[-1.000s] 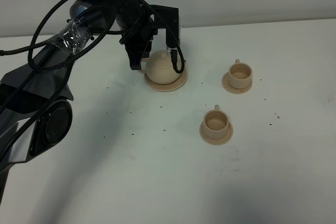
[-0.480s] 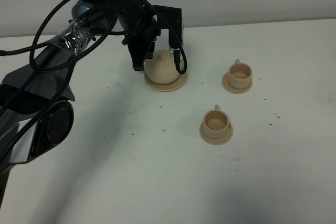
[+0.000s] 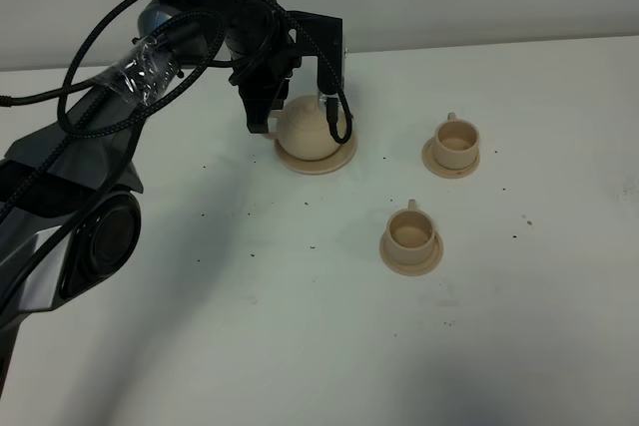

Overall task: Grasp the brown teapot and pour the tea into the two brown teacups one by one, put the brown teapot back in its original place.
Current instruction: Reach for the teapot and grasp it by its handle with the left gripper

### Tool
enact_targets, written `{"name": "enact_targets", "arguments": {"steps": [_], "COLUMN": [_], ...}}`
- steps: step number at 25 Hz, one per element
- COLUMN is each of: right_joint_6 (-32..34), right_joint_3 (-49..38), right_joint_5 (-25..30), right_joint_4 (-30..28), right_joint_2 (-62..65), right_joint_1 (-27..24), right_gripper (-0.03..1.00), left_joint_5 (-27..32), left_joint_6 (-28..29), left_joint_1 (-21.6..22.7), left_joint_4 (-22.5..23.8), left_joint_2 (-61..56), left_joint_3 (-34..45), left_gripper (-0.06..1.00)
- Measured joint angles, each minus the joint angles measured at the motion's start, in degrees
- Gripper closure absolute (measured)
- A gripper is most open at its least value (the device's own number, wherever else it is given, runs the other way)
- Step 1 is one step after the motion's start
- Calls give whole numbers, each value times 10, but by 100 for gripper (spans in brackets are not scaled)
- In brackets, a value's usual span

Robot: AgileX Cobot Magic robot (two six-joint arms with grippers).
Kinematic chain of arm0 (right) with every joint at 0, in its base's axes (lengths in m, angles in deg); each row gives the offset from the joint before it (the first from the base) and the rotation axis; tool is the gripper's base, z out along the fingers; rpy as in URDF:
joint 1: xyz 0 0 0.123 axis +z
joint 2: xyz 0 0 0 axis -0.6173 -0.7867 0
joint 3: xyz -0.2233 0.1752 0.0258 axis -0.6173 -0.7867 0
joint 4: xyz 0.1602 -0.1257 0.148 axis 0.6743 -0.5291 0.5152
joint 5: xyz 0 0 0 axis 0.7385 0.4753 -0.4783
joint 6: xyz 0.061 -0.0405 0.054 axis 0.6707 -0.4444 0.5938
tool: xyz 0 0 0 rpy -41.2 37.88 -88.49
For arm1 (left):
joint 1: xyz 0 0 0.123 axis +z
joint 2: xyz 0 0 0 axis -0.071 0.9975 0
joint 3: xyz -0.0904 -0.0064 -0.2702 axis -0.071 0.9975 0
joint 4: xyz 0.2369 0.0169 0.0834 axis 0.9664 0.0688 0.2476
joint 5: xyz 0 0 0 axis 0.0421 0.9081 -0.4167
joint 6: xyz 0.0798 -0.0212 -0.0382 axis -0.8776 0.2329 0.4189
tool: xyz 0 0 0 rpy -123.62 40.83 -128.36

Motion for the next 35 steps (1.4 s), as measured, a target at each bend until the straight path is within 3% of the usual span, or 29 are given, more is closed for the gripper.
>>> {"name": "enact_targets", "arguments": {"steps": [35], "right_joint_6": [0], "right_joint_3": [0], "right_joint_5": [0], "right_joint_4": [0], "right_joint_2": [0], "right_joint_1": [0], "right_gripper": [73], "left_joint_5": [0], "left_joint_6": [1], "left_joint_1": [3], "left_joint_4": [11], "left_joint_2": [7], "left_joint_3": [31], "left_gripper": [65]}}
